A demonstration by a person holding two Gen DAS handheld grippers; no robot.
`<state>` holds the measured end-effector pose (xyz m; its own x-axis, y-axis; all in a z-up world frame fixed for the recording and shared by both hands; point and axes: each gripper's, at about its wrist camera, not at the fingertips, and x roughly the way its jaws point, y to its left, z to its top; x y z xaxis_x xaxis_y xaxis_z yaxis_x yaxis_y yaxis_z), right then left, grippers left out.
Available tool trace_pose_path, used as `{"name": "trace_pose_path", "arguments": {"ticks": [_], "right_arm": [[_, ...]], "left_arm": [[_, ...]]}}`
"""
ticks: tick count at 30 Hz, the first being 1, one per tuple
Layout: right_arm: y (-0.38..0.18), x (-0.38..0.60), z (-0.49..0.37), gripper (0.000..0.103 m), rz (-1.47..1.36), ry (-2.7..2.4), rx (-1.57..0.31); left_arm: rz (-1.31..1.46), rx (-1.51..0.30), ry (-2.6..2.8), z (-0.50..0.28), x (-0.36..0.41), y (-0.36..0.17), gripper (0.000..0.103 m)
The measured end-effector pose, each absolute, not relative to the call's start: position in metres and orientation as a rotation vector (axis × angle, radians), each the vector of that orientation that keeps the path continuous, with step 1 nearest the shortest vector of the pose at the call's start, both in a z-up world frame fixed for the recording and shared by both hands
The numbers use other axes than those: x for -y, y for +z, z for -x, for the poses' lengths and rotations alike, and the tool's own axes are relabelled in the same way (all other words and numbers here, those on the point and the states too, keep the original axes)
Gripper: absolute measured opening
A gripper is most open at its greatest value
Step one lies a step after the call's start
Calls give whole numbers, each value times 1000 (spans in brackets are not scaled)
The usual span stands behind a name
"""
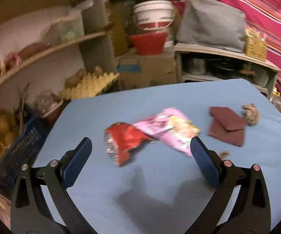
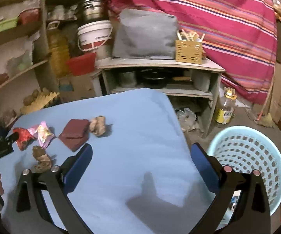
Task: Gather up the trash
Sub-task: 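Move both tools back over the table toward the red wrapper, then grasp the red wrapper with the left tool while the right grasps crumpled brown paper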
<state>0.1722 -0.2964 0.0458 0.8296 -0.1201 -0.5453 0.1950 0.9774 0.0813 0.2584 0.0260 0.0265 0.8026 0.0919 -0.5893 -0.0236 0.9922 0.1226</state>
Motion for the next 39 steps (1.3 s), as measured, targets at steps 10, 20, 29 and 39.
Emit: {"name": "trace_pose_path", "arguments": {"ticks": [10, 20, 29, 39], "right_arm": [[31, 260, -194, 98, -104, -151, -620], [19, 226, -211, 98, -60, -96, -670], [12, 193, -212, 98, -27, -37, -691], [7, 147, -209, 98, 21, 41, -682]], "left_arm": [[-65, -649, 56, -298, -64, 11, 97], [-60, -742, 11, -321, -76, -13, 58], [-22, -746, -29, -308, -79, -11, 8], [-55, -682, 23, -256, -99, 10, 7]]}}
